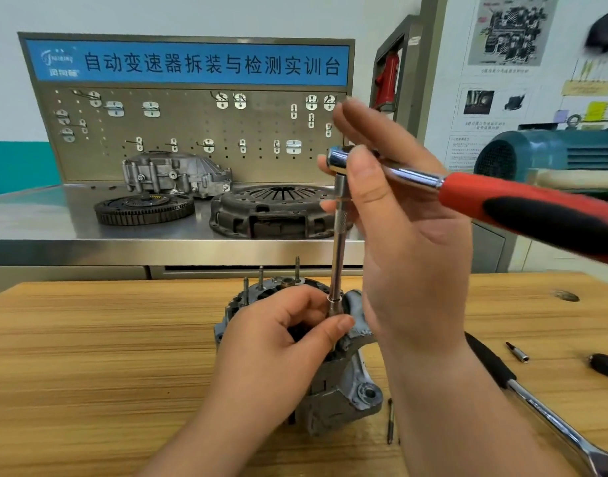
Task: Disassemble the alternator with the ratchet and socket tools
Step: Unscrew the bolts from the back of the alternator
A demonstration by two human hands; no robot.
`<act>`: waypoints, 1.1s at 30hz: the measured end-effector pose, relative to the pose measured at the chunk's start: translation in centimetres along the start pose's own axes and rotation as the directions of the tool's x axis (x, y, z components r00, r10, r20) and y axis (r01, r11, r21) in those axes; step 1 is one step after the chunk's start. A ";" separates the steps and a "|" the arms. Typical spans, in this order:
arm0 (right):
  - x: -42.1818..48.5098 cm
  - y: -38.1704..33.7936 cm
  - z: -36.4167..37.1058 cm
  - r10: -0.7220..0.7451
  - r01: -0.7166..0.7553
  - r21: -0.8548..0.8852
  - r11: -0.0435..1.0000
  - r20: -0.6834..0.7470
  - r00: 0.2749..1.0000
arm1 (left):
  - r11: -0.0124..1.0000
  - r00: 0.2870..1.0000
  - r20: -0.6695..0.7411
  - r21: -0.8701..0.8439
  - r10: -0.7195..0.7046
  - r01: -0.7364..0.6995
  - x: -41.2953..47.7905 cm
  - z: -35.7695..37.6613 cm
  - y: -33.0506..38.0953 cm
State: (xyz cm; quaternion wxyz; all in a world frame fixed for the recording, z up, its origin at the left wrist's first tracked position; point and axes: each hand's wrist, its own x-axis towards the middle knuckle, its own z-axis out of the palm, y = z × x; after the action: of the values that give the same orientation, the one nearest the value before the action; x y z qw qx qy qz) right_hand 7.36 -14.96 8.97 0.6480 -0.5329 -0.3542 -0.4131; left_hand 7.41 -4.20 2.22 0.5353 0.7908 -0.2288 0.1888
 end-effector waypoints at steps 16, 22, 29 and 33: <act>0.0 -0.1 0.2 0.092 -0.091 -0.014 0.996 0.091 0.992 | 1.000 0.999 0.046 0.020 -0.007 0.006 0.0 -0.2 0.2; 0.3 -0.4 0.0 0.437 -0.442 0.376 0.814 0.104 0.894 | 0.995 0.994 0.083 0.068 0.065 -0.071 -0.2 -0.2 0.1; 0.0 0.0 -0.1 0.161 -0.163 -0.051 0.985 -0.027 0.987 | 0.999 0.999 0.034 0.047 0.010 -0.012 -0.1 0.0 0.3; 0.2 -0.1 0.2 0.166 -0.169 0.019 0.985 0.106 0.980 | 0.998 1.000 0.009 0.064 0.018 -0.019 -0.2 0.1 0.0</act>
State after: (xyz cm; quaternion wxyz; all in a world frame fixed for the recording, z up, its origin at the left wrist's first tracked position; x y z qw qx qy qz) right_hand 7.37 -14.77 9.18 0.6685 -0.5726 -0.3471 -0.3237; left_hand 7.21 -4.28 2.10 0.5068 0.8064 -0.2321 0.1976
